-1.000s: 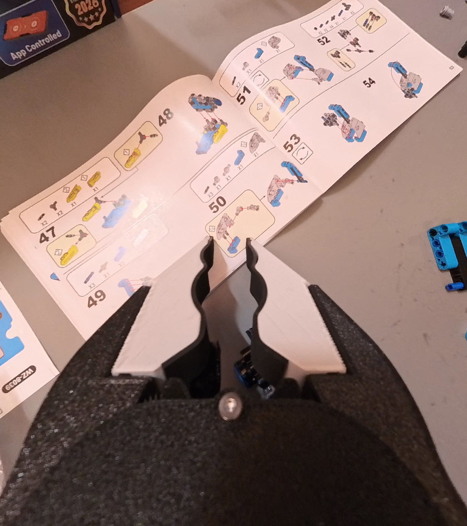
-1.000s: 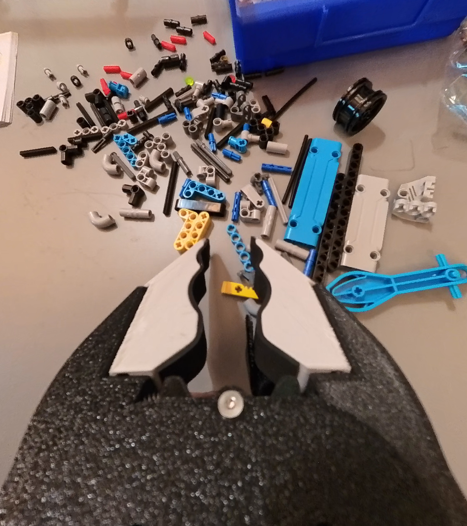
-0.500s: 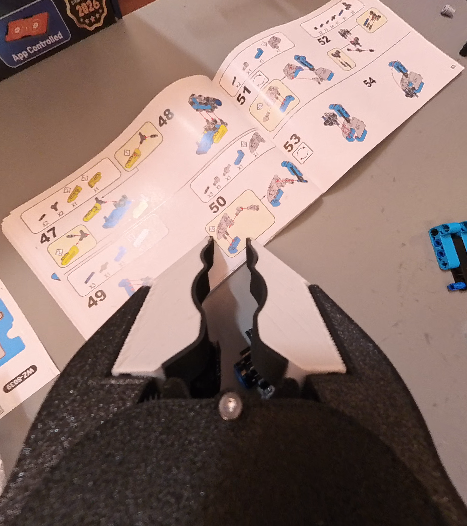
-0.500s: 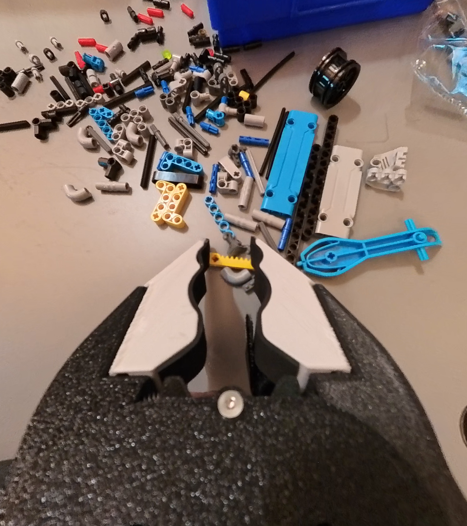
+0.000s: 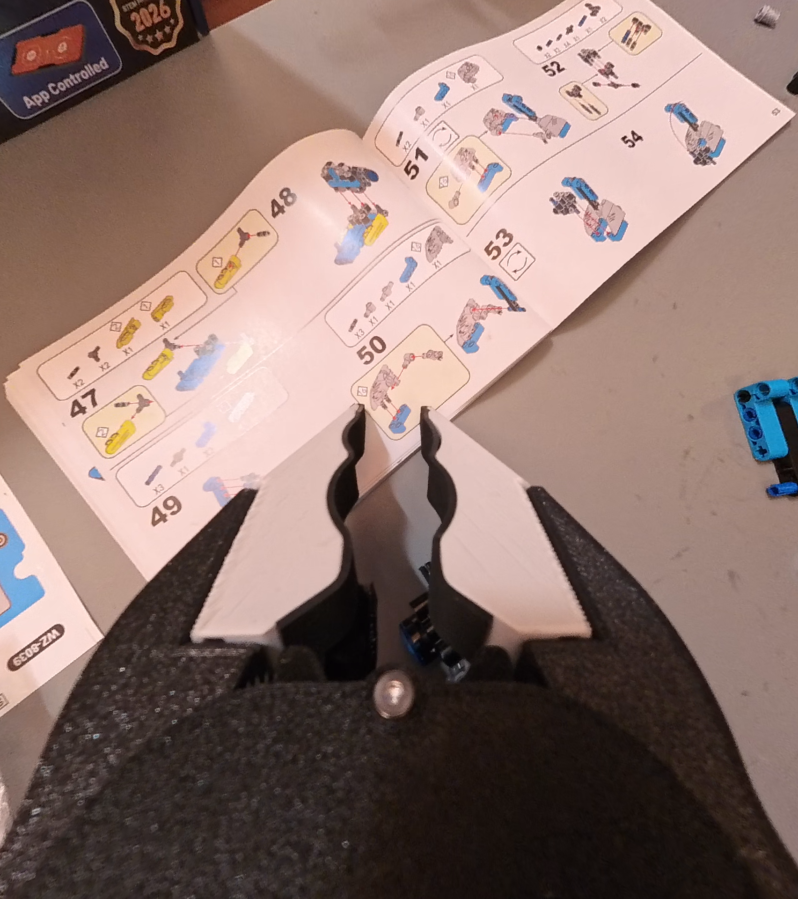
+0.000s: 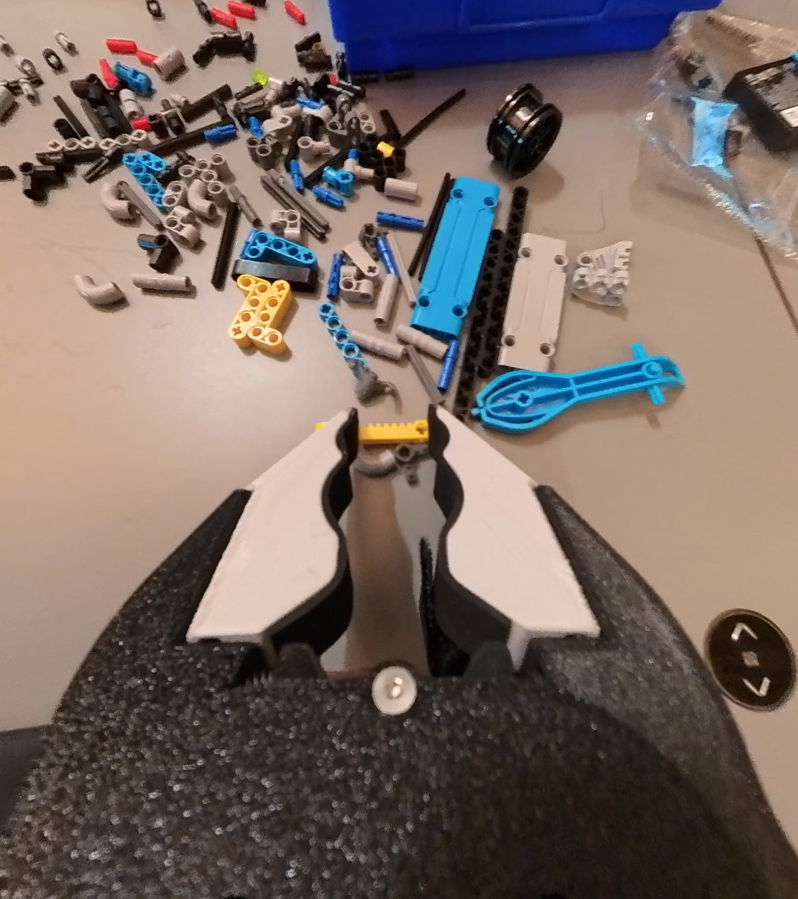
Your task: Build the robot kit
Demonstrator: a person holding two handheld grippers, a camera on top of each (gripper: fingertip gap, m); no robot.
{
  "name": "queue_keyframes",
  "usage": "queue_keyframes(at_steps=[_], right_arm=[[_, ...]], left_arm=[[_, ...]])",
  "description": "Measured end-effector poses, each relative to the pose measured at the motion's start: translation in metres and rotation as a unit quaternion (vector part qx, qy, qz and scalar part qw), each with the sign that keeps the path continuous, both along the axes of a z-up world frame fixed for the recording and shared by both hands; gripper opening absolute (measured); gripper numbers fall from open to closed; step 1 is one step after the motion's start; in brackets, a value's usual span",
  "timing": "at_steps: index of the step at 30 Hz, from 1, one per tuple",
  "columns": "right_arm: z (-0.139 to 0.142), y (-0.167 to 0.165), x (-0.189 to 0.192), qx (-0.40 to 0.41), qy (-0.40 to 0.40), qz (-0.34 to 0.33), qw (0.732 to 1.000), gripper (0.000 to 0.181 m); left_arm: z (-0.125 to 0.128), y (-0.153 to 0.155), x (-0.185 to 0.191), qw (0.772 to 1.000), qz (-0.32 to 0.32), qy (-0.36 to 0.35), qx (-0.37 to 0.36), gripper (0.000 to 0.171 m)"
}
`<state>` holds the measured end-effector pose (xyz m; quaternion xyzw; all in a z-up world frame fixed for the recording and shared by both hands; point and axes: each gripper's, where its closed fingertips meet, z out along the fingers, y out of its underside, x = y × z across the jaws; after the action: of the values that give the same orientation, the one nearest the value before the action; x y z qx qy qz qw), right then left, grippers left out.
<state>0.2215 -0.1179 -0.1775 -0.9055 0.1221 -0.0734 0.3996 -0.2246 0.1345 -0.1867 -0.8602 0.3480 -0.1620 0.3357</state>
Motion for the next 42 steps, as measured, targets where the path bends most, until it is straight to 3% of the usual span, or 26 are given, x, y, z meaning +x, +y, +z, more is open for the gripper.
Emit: queue_keyframes(at_steps=[8, 18, 20, 30, 35, 42], right_arm=[[-0.003, -0.021, -0.004, -0.003, 0.001, 0.018, 1.000, 0.028], [-0.009, -0.018, -0.024, -0.006, 0.026, 0.063, 0.998, 0.021], [-0.008, -0.019, -0.027, -0.003, 0.034, 0.071, 0.997, 0.027], [-0.005, -0.040, 0.027, -0.020, -0.015, 0.000, 1.000, 0.027], [-0.008, -0.041, 0.034, -0.016, 0.010, -0.007, 1.000, 0.028], [0.001, -0.035, 0.067, -0.032, -0.070, -0.028, 0.997, 0.030]], left_arm=[[0.000, 0.000, 0.000, 1.000, 0.000, 0.001, 0.002, 0.023], [0.000, 0.000, 0.000, 1.000, 0.001, 0.002, 0.005, 0.023], [0.000, 0.000, 0.000, 1.000, 0.001, 0.001, 0.005, 0.023], [0.000, 0.000, 0.000, 1.000, 0.000, -0.002, 0.005, 0.023], [0.000, 0.000, 0.000, 1.000, 0.000, -0.003, 0.005, 0.023], [0.000, 0.000, 0.000, 1.000, 0.000, -0.007, 0.004, 0.023]])
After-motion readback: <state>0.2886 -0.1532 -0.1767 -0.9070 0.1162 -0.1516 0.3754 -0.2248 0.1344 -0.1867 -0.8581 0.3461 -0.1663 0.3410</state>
